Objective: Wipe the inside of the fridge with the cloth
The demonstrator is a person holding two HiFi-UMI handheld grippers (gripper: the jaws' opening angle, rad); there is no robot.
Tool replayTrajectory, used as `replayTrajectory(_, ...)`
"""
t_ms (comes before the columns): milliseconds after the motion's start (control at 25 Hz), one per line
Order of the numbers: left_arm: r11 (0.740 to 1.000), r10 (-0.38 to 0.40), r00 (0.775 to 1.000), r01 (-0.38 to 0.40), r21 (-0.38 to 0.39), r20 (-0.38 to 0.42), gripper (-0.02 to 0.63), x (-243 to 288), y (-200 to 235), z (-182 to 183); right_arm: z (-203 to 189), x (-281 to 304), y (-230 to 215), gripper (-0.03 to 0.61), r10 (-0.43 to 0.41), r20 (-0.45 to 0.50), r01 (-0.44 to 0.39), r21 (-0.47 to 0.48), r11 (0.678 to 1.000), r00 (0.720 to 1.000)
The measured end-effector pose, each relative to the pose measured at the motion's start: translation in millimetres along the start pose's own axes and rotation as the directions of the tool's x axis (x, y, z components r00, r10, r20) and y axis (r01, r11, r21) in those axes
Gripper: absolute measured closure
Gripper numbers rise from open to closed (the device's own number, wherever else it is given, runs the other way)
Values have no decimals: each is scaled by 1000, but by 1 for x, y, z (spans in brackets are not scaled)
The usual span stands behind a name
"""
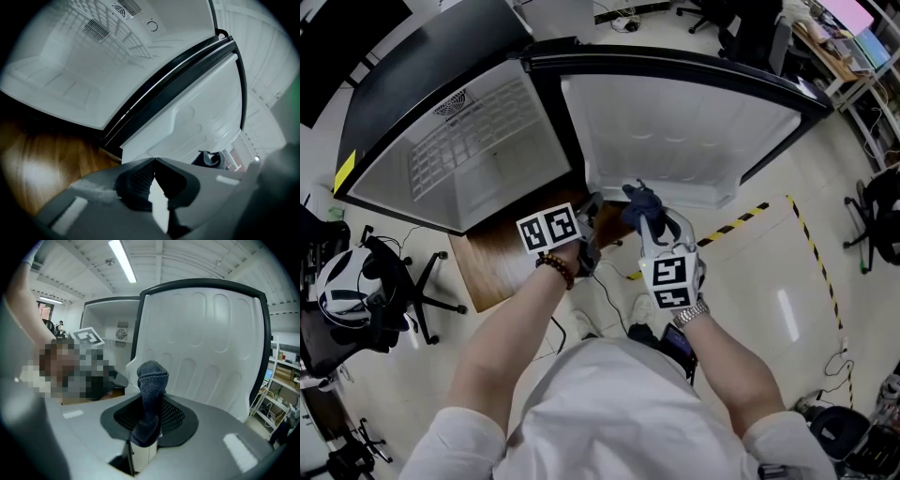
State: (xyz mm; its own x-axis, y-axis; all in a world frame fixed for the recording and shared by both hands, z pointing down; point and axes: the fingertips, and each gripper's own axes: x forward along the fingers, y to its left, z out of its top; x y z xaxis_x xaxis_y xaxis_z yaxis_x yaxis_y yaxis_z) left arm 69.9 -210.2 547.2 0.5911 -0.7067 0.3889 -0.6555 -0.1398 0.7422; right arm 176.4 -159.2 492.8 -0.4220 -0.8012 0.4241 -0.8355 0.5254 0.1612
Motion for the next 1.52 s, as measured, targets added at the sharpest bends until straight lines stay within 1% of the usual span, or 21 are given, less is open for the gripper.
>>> replayTrajectory(280,1000,1,1000,-1,9,17,607,-23,4,2,37,25,21,486,52,47,-54,29,998,997)
replayTrajectory(440,1000,6,999,-7,8,33,607,-39,8,5,53,43,29,486,75,53,-78,53,996,996)
replayTrajectory(560,1000,15,999,-15,5,43,607,-51,14,7,54,58,37,488,98,21,-99,76,992,995)
replayTrajectory(720,1000,26,998,-26,1,57,607,-63,21,12,39,74,45,487,118,-58,-111,105,988,991)
replayTrajectory(960,1000,29,998,-29,0,63,607,-69,26,14,16,79,32,488,81,-135,-62,141,988,988)
replayTrajectory(1520,1000,2,999,-2,16,34,607,-54,14,3,-29,42,-35,486,-47,-197,86,196,977,979)
